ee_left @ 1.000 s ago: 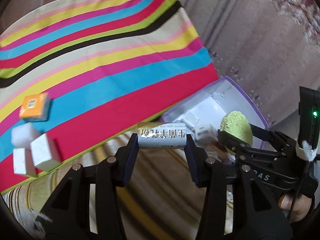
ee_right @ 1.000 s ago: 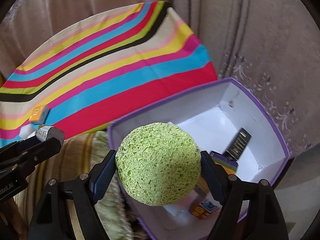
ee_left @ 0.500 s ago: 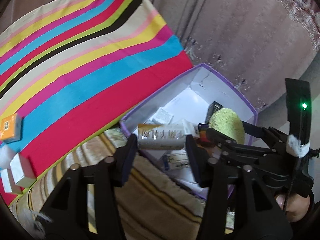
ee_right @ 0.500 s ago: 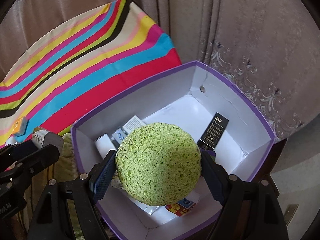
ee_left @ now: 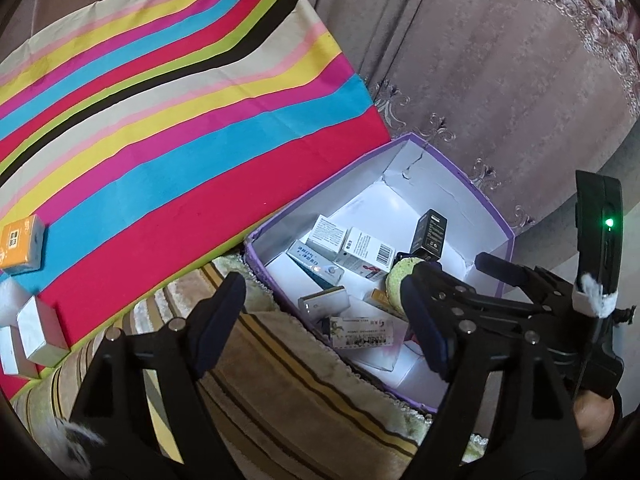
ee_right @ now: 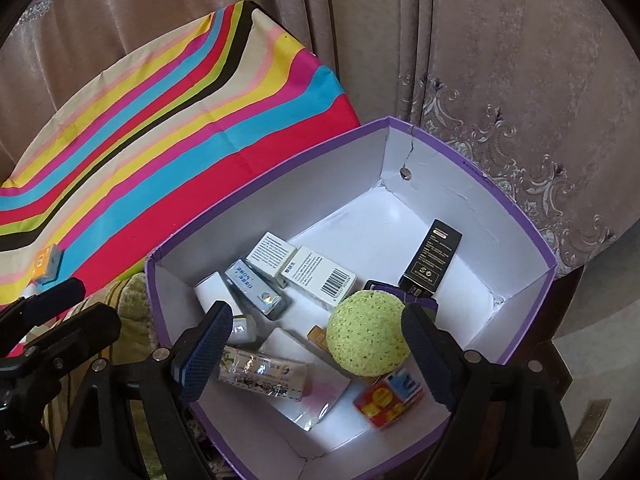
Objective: Organize objects
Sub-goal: 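Move both grippers back over the white boxes on the cloth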
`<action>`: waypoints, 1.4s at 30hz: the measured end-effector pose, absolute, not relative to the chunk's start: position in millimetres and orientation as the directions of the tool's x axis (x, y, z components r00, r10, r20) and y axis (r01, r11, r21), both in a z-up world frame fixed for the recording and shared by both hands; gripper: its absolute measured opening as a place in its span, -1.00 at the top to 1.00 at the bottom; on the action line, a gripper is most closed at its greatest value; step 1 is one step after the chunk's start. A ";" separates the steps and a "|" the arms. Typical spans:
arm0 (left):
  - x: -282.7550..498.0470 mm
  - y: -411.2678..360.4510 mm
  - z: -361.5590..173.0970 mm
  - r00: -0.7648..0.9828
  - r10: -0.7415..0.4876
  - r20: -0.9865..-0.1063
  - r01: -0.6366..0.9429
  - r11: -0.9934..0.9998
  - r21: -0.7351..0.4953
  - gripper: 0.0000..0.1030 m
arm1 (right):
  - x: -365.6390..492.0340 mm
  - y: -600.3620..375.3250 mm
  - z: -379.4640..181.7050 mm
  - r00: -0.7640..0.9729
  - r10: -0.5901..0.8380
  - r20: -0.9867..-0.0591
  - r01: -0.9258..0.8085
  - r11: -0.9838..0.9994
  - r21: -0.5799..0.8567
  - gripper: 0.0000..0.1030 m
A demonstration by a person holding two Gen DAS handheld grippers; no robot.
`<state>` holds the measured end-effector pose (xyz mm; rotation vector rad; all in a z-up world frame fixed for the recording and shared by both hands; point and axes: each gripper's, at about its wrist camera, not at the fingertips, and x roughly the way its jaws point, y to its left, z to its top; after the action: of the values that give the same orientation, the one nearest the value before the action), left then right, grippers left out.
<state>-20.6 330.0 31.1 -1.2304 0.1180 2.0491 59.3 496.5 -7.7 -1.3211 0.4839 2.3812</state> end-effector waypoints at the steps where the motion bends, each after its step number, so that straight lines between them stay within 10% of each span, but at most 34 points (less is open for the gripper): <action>1: -20.9 328.0 30.9 -0.277 0.537 -0.797 -0.621 -0.733 -0.279 -0.60 | 58.8 495.6 -7.6 -0.490 0.152 -0.858 -0.475 -0.872 0.117 -0.72; 42: -41.5 61.9 18.4 -0.483 0.335 -0.809 -0.047 -0.933 -0.358 -0.63 | 16.2 368.7 18.5 -0.519 0.021 -0.854 -0.143 -0.988 0.062 -0.72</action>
<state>-41.5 61.9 18.4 -1.4547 -0.4260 2.4911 16.2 368.7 18.5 -1.4884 0.1897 2.6523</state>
